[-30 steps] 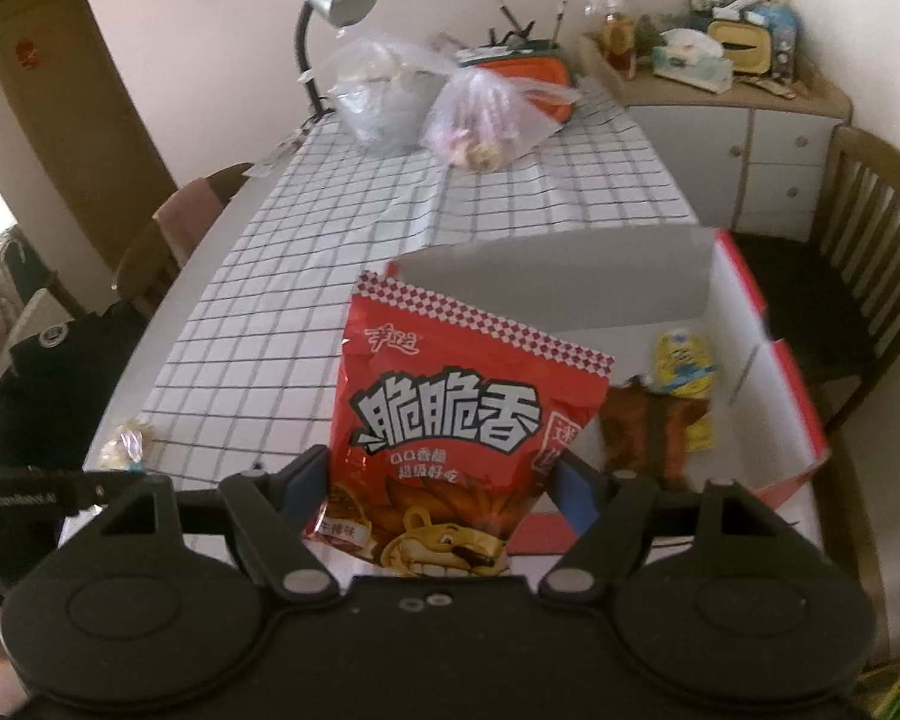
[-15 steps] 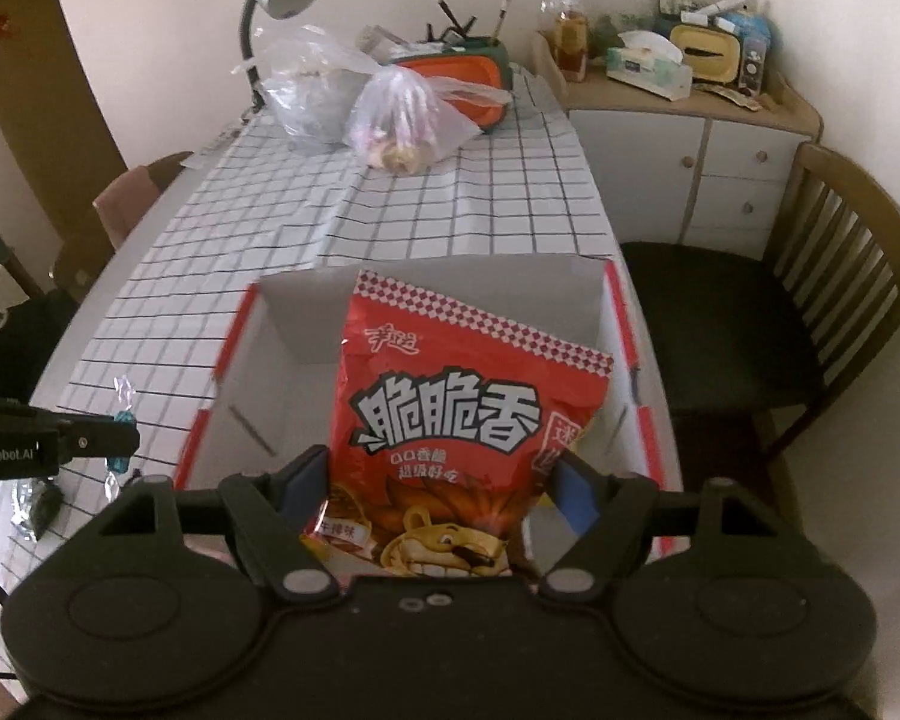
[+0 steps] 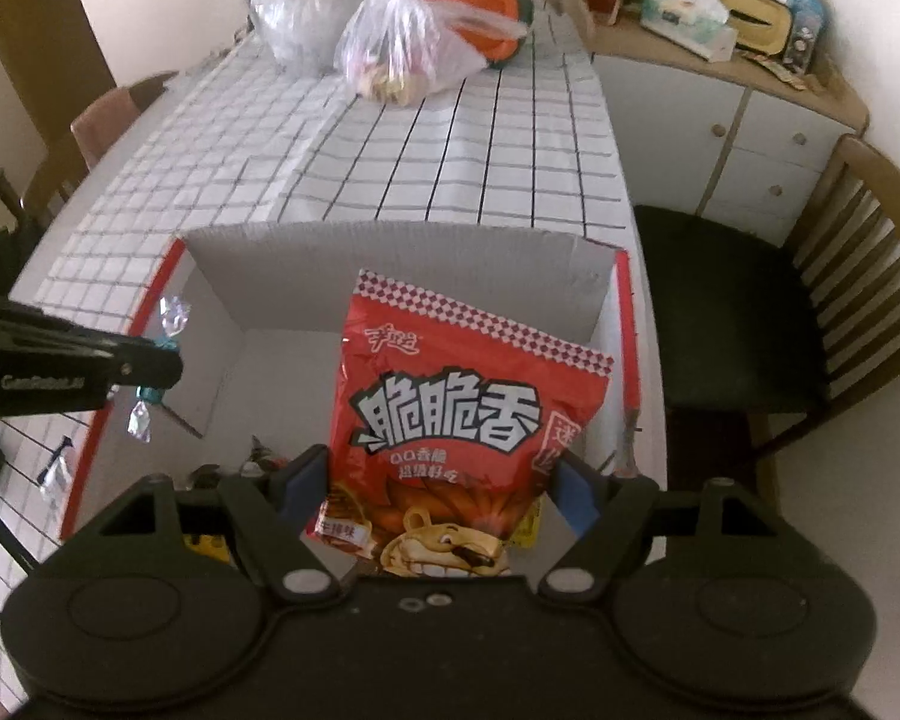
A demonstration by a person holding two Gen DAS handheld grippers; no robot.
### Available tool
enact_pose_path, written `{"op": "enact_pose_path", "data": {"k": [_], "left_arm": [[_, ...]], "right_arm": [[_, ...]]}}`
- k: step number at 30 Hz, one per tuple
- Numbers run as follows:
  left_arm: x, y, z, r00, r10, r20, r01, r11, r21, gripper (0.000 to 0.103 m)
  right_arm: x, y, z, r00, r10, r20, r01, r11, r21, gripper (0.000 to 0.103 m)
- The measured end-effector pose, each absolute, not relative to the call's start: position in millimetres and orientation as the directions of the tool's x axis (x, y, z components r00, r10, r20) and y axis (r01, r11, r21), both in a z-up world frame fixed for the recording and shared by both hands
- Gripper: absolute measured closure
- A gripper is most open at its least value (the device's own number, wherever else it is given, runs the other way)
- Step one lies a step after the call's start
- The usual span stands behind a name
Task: Organize snacks
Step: 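Carry the red bag and teal candy over the box and open both tools, then withdraw both open tools from the box back toward the snack pile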
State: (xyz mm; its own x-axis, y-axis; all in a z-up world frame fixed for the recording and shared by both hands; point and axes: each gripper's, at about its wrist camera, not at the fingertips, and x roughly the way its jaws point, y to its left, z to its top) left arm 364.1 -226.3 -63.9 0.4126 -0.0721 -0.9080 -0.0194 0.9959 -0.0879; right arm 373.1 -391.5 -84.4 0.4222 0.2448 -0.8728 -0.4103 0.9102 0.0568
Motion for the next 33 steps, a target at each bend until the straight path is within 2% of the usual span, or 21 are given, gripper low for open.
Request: {"op": "enact_pose_path", "data": {"k": [11, 24, 29, 33], "left_arm": [[397.3, -237.9, -108.8, 0.290, -0.042, -0.956, -0.019, 0.999, -0.050, 0.091], [413.1, -242.1, -128.1, 0.204, -0.046, -0.978, -0.022, 0.998, -0.052, 0.090], [412.1, -239.9, -127.3, 0.201, -0.052, -0.978, -0.036, 0.998, -0.061, 0.077], [404.4, -234.0, -119.6, 0.228, -0.066, -0.971, -0.048, 0.996, -0.079, 0.071]], "right_arm": [[393.8, -382.3, -109.9, 0.348, 0.233, -0.908, -0.451, 0.891, 0.056, 0.027], [397.3, -381.9, -115.3, 0.331, 0.264, -0.906, -0.439, 0.893, 0.099, 0.026], [394.8, -386.0, -110.9, 0.346, 0.270, -0.899, -0.427, 0.898, 0.105, 0.024], [390.5, -392.4, -104.8, 0.360, 0.282, -0.889, -0.418, 0.901, 0.117, 0.023]]}}
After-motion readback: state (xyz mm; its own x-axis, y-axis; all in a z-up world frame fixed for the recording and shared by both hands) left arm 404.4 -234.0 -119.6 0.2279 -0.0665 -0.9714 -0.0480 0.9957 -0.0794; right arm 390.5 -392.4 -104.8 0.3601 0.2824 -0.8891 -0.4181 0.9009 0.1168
